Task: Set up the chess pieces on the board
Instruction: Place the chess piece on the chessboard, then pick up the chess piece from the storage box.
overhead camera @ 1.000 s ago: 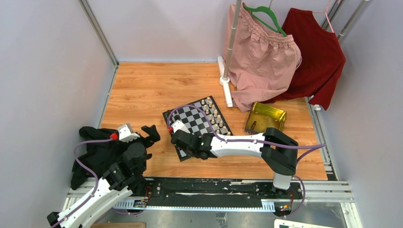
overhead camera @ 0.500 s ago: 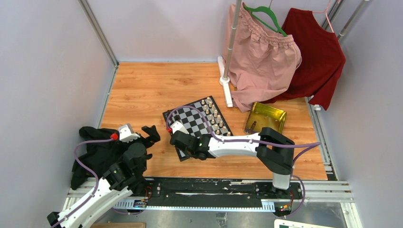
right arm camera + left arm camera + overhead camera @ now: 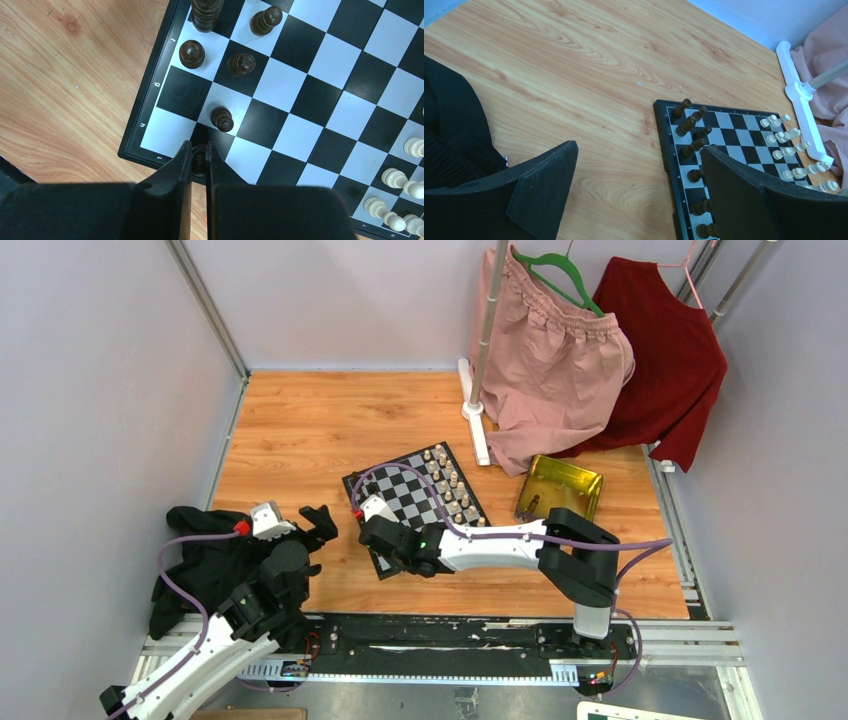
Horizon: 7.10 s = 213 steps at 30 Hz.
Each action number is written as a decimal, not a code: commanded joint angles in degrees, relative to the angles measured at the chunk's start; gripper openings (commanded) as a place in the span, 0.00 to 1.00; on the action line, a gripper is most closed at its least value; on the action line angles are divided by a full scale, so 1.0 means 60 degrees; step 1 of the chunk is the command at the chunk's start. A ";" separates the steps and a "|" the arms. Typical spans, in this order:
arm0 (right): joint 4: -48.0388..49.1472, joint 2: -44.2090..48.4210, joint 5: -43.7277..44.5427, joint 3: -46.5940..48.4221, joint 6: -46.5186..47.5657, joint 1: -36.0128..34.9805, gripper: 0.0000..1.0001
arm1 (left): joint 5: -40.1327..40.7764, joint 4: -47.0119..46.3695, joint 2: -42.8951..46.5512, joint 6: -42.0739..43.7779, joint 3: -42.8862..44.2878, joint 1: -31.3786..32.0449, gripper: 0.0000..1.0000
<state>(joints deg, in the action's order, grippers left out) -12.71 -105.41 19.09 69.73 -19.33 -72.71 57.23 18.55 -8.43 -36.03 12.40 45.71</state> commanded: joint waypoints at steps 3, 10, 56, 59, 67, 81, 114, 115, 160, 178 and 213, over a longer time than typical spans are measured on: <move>0.0122 -0.0091 0.0136 -0.0174 -0.0117 0.0121 0.00 | 0.0290 -0.0172 0.0086 -0.0104 -0.0096 0.0013 1.00; 0.0168 -0.0150 0.0161 -0.0211 -0.0106 0.0164 0.00 | 0.0290 -0.0181 0.0055 -0.0074 -0.0117 0.0013 1.00; -0.1735 0.5643 0.1972 -0.2019 -0.0243 0.2708 0.48 | 0.0462 -0.2572 -0.2804 0.0235 0.0259 0.0013 1.00; -0.1643 0.6348 0.1898 -0.2540 -0.0350 0.4200 0.51 | 0.0445 -0.3014 -0.3560 0.0304 0.0403 0.0009 1.00; -0.1317 0.6069 0.0966 -0.3154 -0.0420 0.7417 0.55 | 0.0261 -0.4005 -0.4449 0.0247 0.0180 -0.0015 1.00; -0.0204 0.4162 -0.0466 -0.3554 -0.0519 0.9154 0.55 | -0.0440 -0.4324 -0.4881 0.0158 -0.0034 -0.0426 1.00; 0.0146 0.3552 -0.1167 -0.4038 -0.0501 0.9510 0.02 | -0.0597 -0.4161 -0.4948 0.0017 -0.0115 -0.0514 1.00; 0.0103 0.3635 -0.1130 -0.4035 -0.0493 0.9510 0.00 | -0.0582 -0.4105 -0.4876 0.0003 -0.0115 -0.0514 1.00; -0.1355 0.6977 -0.0719 -0.3575 0.0253 0.6341 0.00 | -0.1004 -0.1078 -0.2222 -0.0254 0.0403 -0.0514 1.00; -0.0526 0.6812 -0.2468 -0.2981 -0.0181 0.5699 0.00 | -0.6876 -0.5315 -0.5845 0.1467 0.1428 -0.0480 1.00; 0.3182 0.4955 -0.4571 -0.2173 -0.1272 0.5160 0.00 | -1.0652 -0.8320 -0.8836 0.1119 0.2254 -0.0222 1.00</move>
<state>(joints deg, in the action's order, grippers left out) 2.37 -75.75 -6.46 54.81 -24.58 -40.91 -5.04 -23.05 -59.55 -27.44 26.15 44.07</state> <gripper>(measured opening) 0.195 0.997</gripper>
